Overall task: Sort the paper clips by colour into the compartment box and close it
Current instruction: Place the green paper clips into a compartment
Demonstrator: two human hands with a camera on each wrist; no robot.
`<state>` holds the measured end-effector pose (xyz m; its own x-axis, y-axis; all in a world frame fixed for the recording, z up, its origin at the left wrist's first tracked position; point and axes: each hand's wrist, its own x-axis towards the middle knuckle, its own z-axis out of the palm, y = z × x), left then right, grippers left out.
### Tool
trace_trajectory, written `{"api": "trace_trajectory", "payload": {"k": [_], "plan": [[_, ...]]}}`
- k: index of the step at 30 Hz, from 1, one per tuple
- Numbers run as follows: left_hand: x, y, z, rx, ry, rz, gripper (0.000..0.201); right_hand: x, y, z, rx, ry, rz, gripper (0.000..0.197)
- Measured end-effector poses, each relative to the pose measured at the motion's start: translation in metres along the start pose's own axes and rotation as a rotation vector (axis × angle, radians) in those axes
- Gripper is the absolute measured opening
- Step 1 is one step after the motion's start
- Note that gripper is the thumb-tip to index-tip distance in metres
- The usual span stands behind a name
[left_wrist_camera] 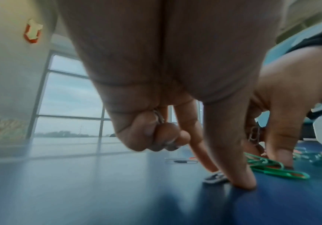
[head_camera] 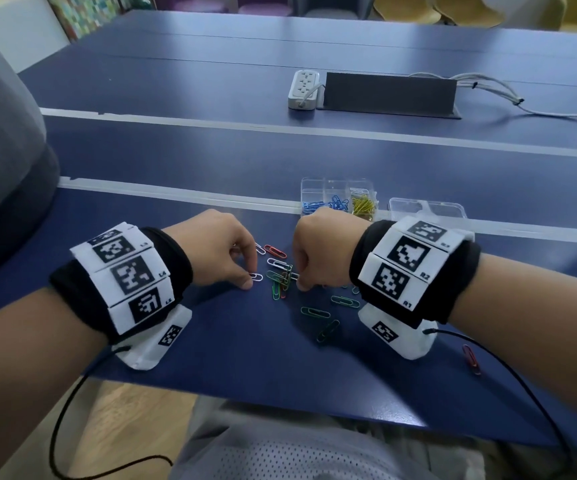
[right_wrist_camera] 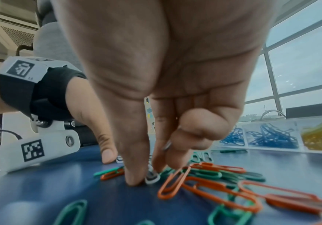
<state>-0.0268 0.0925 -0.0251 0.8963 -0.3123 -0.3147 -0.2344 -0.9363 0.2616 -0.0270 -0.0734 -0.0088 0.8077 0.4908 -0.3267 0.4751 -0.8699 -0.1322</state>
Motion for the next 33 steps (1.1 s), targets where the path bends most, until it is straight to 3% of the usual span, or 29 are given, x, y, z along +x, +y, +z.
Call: {"api": "trace_trajectory", "payload": {"k": [4,10,14,17,22,24,28,33], "plan": [[-0.001,0.003,-0.001,0.085,-0.035,0.037,0.011,-0.001,-0.001,0.000,-0.048,0.007,-0.002,0.015],[-0.004,0.002,-0.001,0.066,0.014,0.021,0.024,0.003,0.009,-0.006,0.086,0.049,0.085,0.027],[-0.005,-0.001,-0.004,0.006,0.039,-0.011,0.018,0.010,0.013,-0.009,0.288,0.047,0.132,0.005],[-0.004,-0.002,-0.005,-0.098,0.055,-0.035,0.009,0.014,0.014,-0.009,0.508,0.002,0.179,0.019],[0.004,-0.004,-0.008,-0.458,-0.040,-0.168,0.023,0.020,0.002,-0.010,0.811,-0.074,0.259,0.023],[0.009,-0.005,-0.010,-0.580,-0.051,-0.203,0.022,0.023,-0.002,-0.009,0.714,-0.046,0.244,0.025],[0.016,-0.003,-0.012,-0.625,-0.038,-0.222,0.011,0.022,-0.010,-0.004,0.208,0.048,0.127,0.029],[0.017,-0.001,-0.010,-0.347,0.002,-0.127,0.008,0.028,-0.016,0.000,0.014,0.072,0.072,0.019]]}}
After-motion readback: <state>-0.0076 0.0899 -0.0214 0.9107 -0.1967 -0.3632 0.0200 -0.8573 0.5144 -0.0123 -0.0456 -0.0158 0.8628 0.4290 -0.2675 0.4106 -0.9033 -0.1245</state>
